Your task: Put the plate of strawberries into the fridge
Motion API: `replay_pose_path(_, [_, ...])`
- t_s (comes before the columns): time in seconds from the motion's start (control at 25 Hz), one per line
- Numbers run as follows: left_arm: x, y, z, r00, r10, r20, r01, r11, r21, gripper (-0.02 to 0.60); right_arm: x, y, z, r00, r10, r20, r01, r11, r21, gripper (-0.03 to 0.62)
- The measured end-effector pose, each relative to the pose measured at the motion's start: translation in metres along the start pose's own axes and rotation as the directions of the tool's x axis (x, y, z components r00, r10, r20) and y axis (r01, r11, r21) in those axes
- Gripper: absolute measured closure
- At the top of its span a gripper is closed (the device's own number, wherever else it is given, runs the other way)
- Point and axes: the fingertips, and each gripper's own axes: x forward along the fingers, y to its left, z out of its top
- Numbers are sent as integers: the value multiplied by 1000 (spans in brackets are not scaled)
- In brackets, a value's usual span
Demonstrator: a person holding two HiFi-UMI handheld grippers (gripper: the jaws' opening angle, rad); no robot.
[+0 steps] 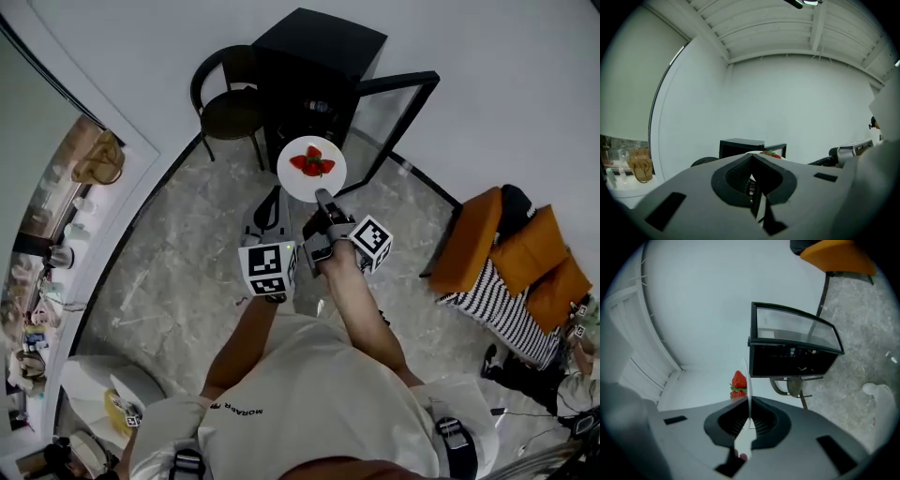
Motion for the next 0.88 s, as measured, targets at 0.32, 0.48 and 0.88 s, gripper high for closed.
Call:
replay_pose_path(0.32, [108, 42, 15, 999, -40, -28, 41, 999, 12, 581, 107, 3, 32, 999, -29, 27, 28, 999, 16, 574])
replay_pose_path(0.48, [145, 72, 25, 998, -47, -33, 47, 999, 12, 581, 153, 9, 33, 999, -23, 37, 22, 999, 35, 575])
replay_pose_path(0.88, [217, 113, 24, 996, -71, -51, 71, 997, 6, 581, 229, 7, 52, 996, -32, 80, 29, 999, 34, 574])
